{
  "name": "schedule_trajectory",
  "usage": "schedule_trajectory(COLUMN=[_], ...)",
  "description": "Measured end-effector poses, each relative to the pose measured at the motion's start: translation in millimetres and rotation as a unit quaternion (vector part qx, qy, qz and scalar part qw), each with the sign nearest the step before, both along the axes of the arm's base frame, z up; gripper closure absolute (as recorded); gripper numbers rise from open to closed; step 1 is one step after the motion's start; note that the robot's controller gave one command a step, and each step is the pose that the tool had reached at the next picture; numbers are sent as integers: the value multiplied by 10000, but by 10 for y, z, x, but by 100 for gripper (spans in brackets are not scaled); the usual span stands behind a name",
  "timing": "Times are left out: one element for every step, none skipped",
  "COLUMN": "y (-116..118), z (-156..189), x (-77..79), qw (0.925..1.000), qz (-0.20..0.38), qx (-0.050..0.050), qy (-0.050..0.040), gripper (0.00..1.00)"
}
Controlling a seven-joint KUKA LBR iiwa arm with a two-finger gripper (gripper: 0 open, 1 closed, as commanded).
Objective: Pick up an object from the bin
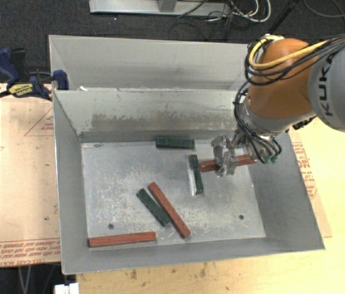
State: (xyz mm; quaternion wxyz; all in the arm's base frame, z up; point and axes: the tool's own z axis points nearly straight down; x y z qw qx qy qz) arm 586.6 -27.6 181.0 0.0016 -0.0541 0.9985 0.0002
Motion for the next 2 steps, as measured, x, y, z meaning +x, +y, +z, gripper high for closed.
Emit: schedule_trajectory(y=[1, -1], z=[0, 25], x=[0, -8], qw=[10000, 10000], qz=[2, 9], qx=[0, 2], qy=[0, 22], gripper=[100, 100])
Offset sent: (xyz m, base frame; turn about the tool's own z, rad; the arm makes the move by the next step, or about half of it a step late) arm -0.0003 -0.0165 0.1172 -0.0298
